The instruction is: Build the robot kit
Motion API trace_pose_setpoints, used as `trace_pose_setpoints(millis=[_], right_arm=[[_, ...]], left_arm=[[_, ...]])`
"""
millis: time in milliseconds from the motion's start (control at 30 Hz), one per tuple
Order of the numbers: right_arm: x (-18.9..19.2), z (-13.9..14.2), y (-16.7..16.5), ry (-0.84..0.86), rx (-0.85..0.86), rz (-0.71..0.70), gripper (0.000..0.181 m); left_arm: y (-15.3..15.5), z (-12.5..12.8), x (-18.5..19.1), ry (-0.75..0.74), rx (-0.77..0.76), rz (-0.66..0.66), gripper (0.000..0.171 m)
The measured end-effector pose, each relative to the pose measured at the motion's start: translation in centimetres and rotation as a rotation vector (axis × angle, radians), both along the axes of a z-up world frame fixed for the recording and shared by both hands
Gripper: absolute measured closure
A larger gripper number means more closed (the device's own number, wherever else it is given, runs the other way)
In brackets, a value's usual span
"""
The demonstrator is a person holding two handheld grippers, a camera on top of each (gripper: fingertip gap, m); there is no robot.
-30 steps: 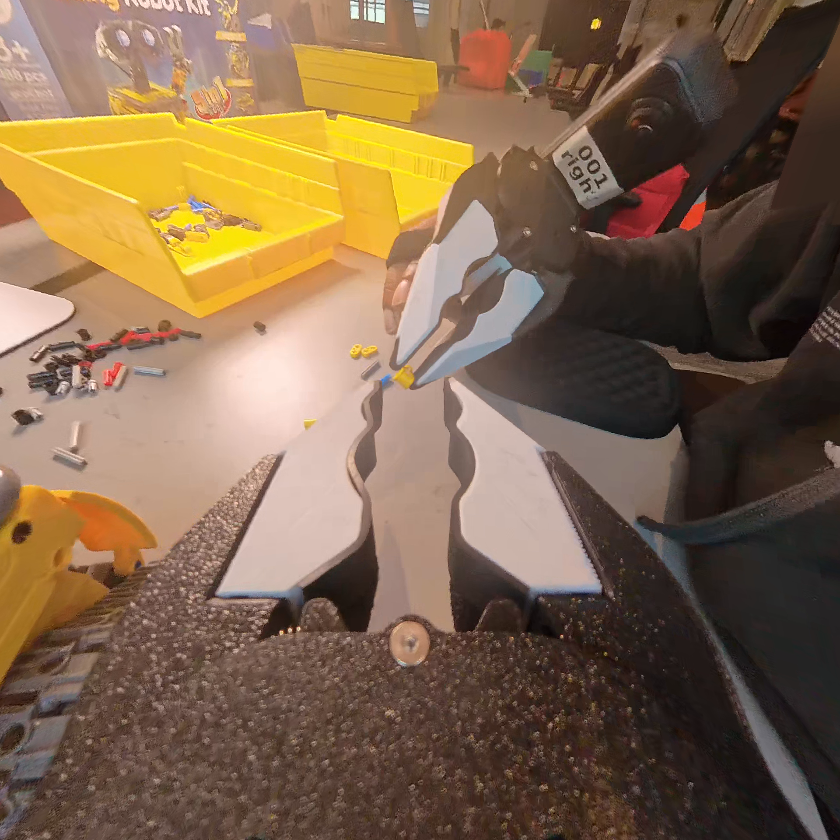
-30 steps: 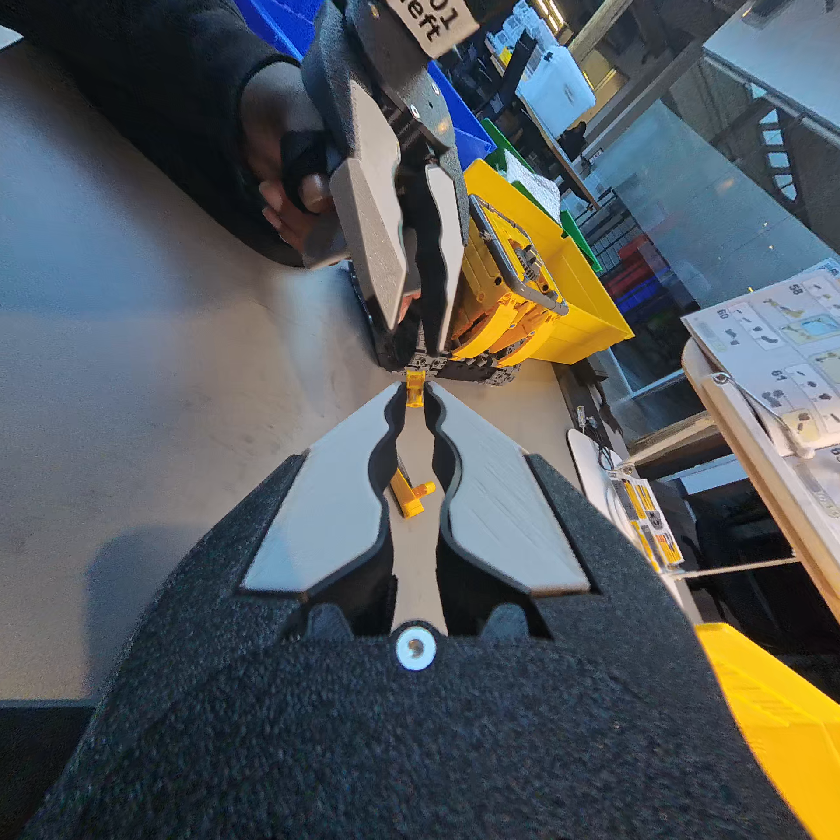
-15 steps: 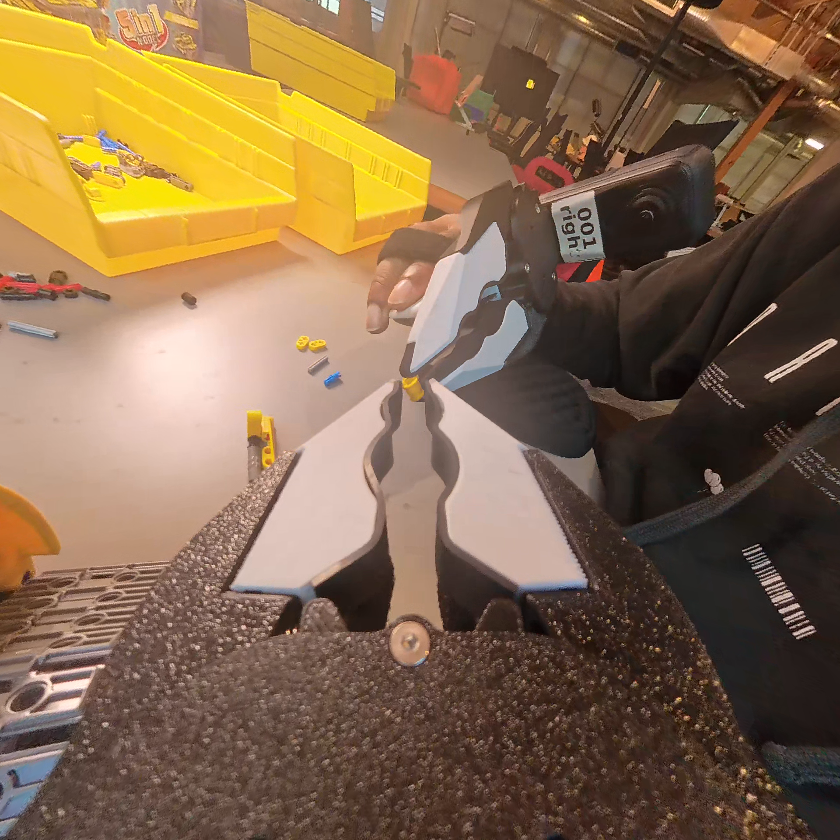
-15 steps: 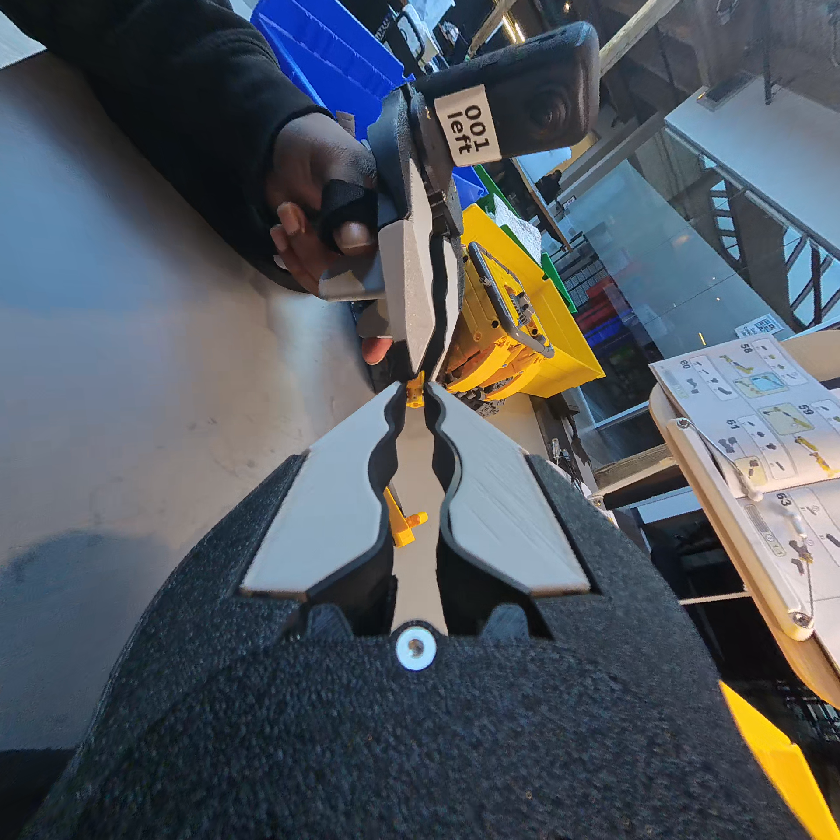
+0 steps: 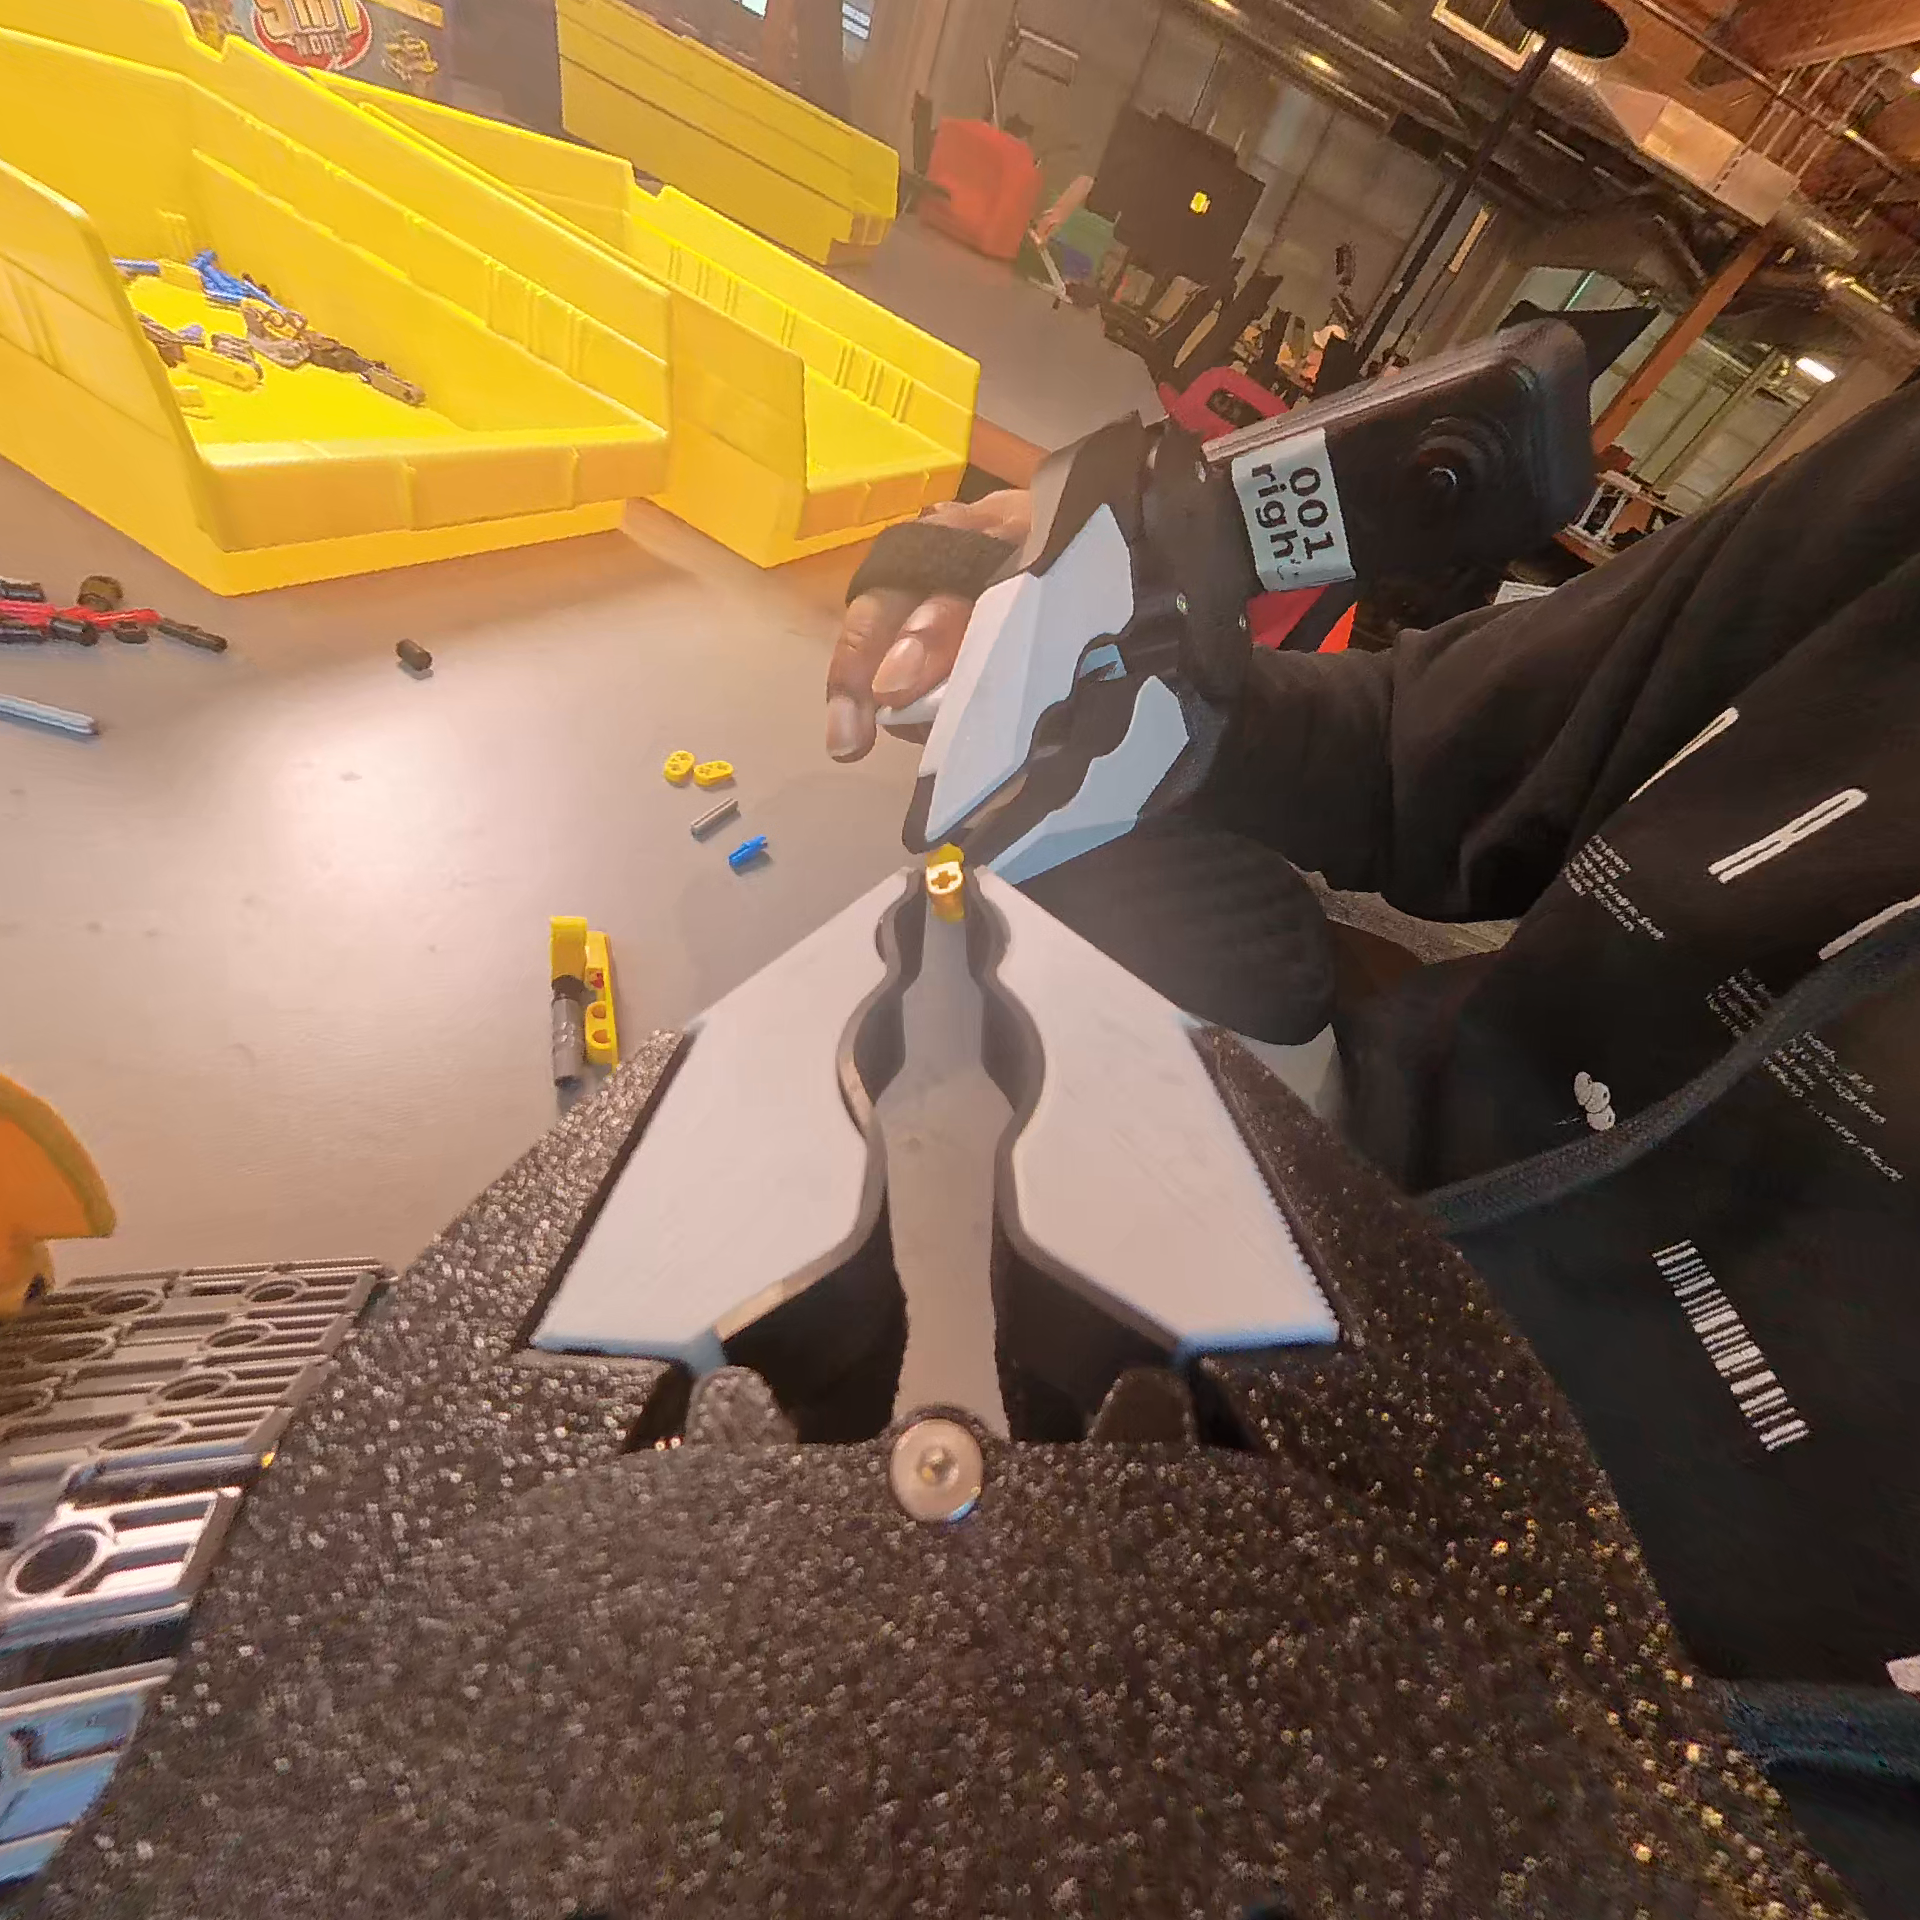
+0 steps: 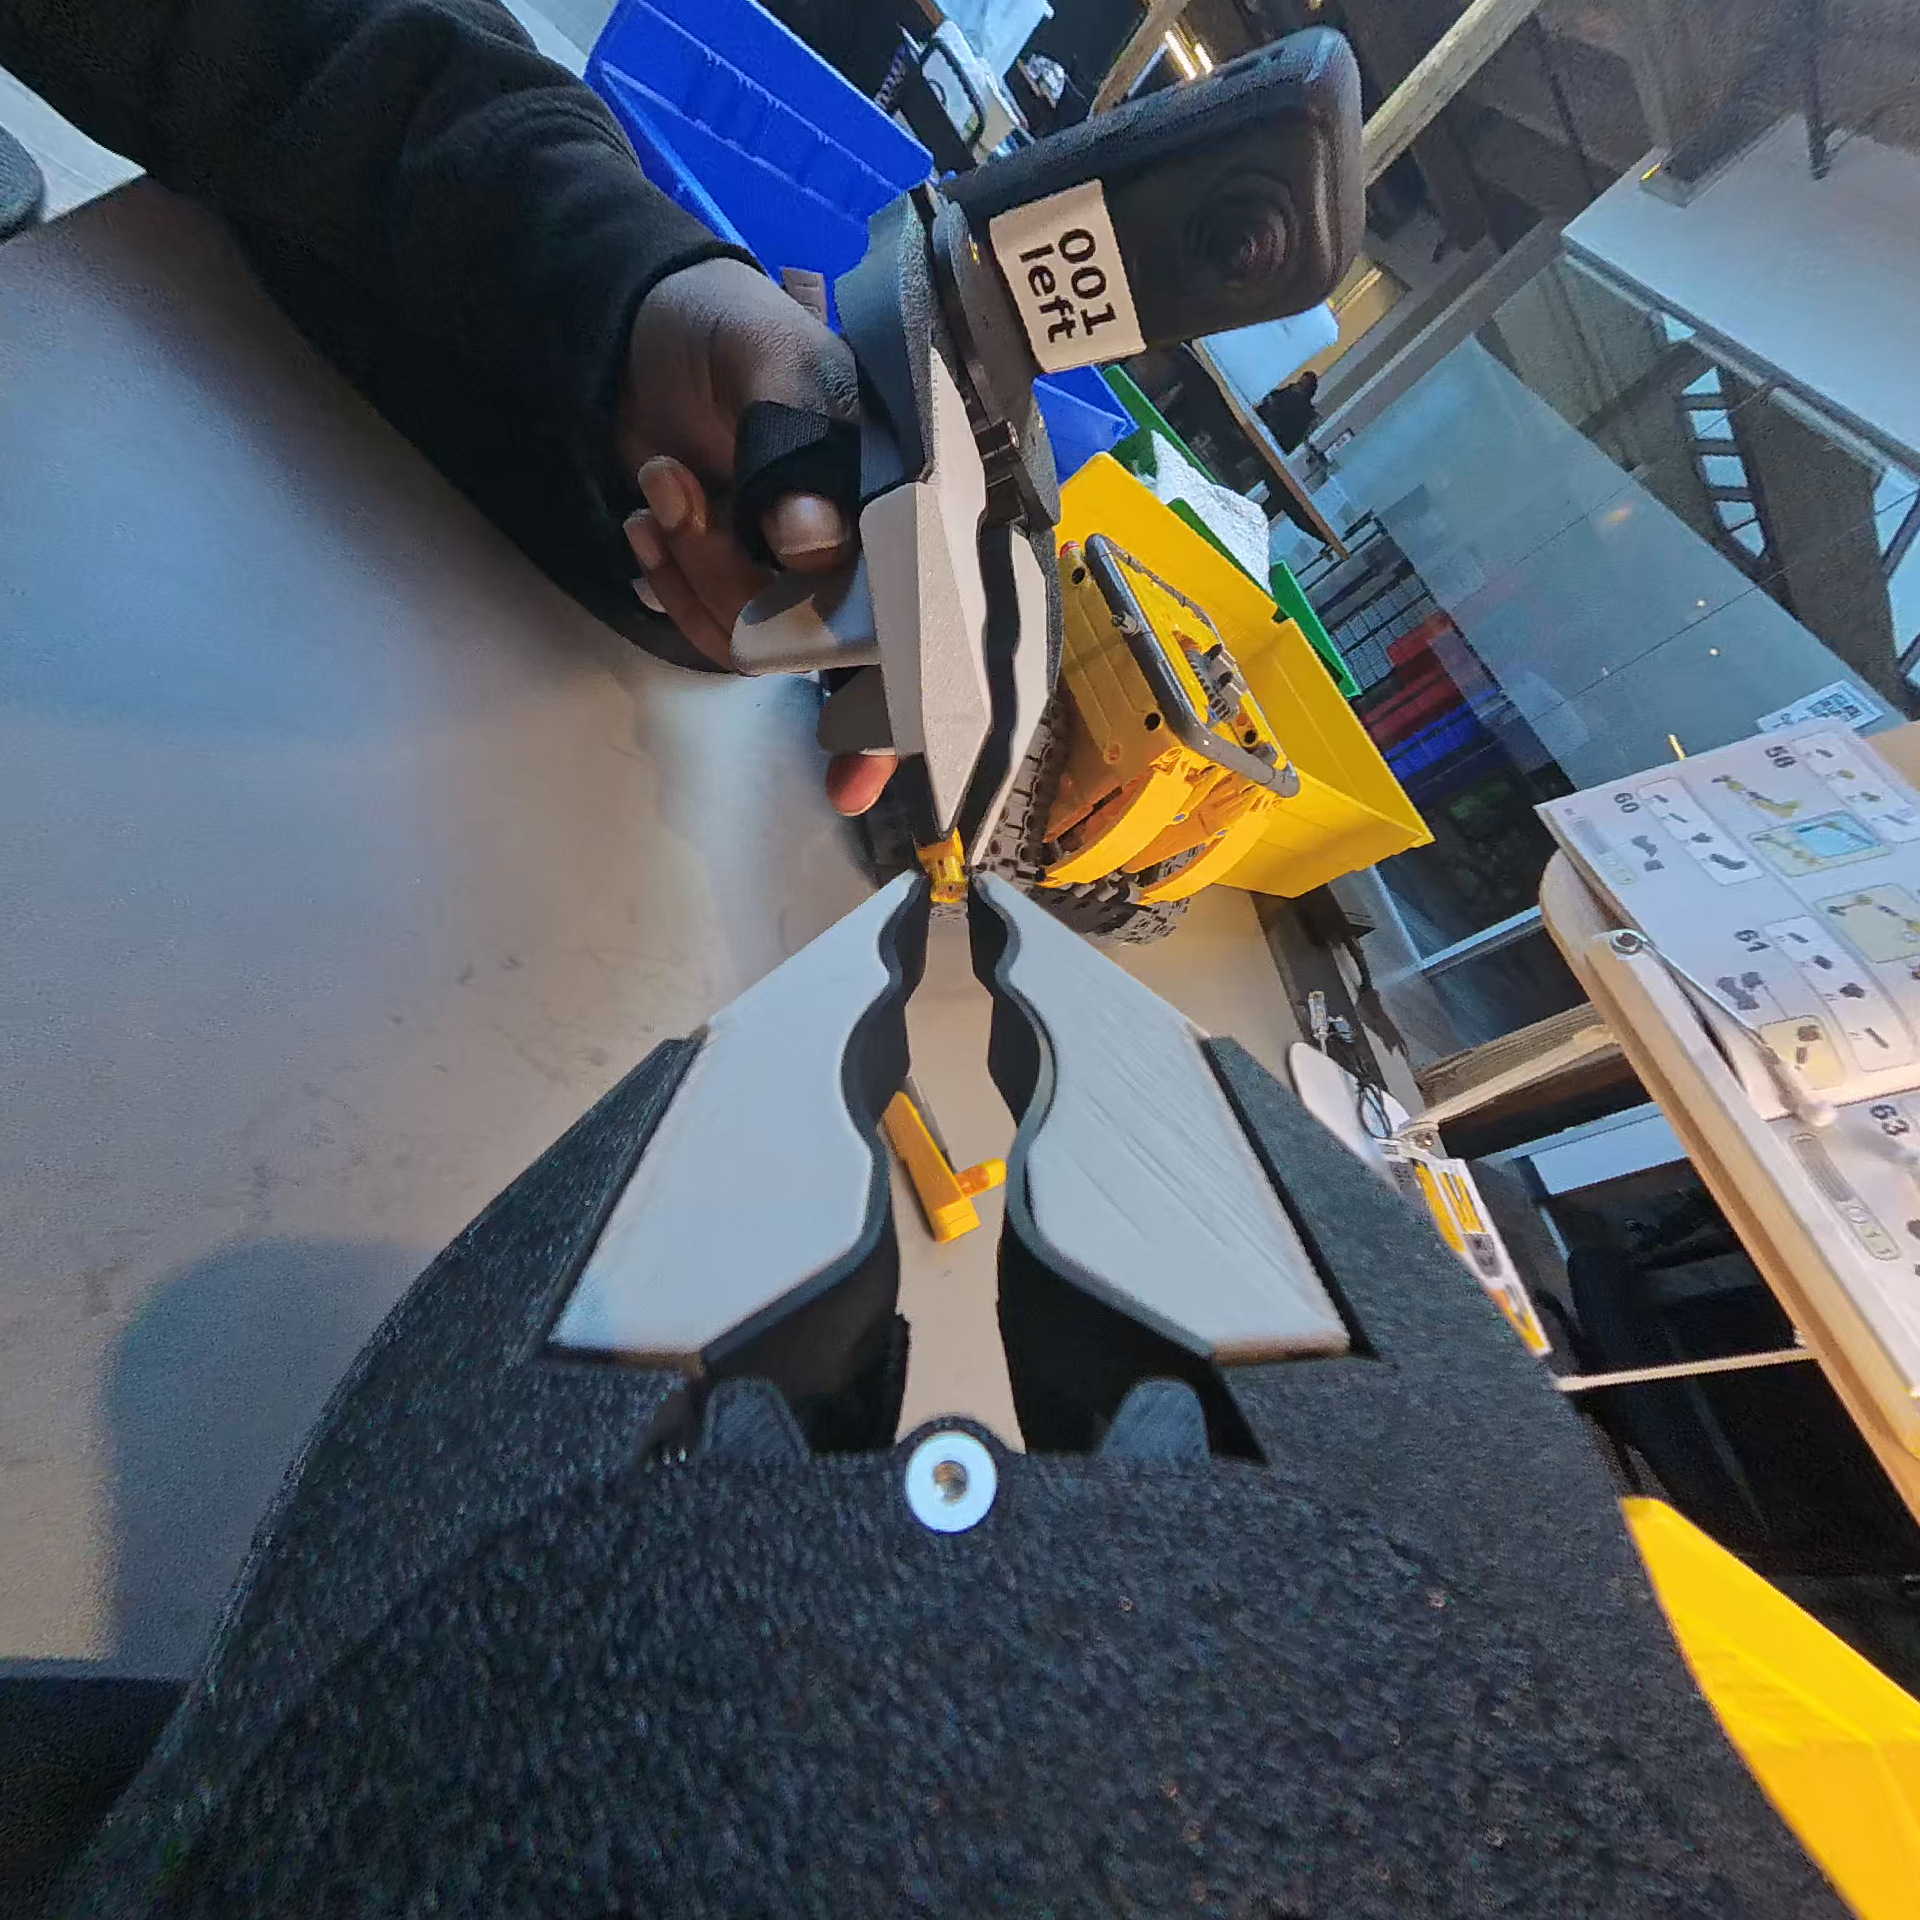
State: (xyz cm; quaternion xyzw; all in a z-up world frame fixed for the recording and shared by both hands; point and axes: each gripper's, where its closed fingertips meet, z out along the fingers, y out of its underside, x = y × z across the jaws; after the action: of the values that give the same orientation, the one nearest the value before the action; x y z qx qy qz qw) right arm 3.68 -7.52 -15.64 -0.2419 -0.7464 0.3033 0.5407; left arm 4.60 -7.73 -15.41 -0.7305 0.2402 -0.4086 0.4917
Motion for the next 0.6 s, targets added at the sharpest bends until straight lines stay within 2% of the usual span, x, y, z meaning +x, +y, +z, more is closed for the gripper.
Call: trace_pose_setpoints(millis=[133,233,367,467,600], right_arm=[[0.4,-0.5,-0.7,-0.081,-0.144,0.061,0.165],[1.0,-0.6,-1.0,-0.147,-0.28,0.109,0.168],[1.7,-1.2,-0.9,-0.22,-0.313,0.132,0.174],[3.0,-2.4,2.3,-0.349,-0.327,0.039,0.164],[6.2,-5.6,8.1,-0.551,-0.322,-0.176,0.164]], left_arm=[[-0.2,-0.4,0.4,0.062,0.034,-0.003,0.166],[-0.5,-0.7,0.9,0.12,0.072,-0.019,0.166],[-0.7,-1.3,1.5,0.199,0.11,-0.035,0.166],[-0.6,-1.8,1.4,0.248,0.118,-0.018,0.166],[-0.3,-3.3,1.7,0.331,0.083,-0.015,0.166]])
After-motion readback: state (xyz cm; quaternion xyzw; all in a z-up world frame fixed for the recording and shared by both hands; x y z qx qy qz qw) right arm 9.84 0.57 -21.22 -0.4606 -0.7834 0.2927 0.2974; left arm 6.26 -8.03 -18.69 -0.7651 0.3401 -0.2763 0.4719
